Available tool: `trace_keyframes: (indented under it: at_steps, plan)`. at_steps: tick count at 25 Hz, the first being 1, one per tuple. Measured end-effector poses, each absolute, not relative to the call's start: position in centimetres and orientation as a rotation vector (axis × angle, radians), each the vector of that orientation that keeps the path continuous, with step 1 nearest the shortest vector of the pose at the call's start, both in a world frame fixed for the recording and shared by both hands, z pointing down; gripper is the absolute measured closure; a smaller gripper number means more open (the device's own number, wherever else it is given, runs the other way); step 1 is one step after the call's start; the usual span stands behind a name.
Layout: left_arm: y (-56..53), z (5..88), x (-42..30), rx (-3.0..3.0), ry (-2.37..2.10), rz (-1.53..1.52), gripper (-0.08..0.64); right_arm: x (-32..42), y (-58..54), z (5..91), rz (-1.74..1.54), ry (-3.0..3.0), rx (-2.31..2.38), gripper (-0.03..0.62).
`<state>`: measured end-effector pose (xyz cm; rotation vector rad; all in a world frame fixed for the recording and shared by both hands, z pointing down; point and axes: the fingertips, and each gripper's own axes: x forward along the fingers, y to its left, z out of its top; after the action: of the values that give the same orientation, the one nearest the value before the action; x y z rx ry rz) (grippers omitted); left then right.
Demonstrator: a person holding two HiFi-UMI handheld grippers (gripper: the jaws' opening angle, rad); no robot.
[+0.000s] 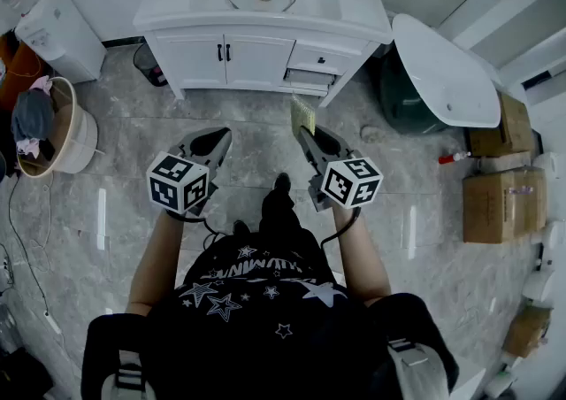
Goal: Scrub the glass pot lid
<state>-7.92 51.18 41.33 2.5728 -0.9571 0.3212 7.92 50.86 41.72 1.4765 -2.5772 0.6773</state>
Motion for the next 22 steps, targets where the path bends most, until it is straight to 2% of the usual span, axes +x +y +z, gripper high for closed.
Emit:
trace_keyframes:
  at_steps: [22]
  plan:
    - [53.4,43.6,-11.3,2.478,-0.983,0.319,0.552,6.1,52.2,42.3,0.7,-2.563,1.498,0.526]
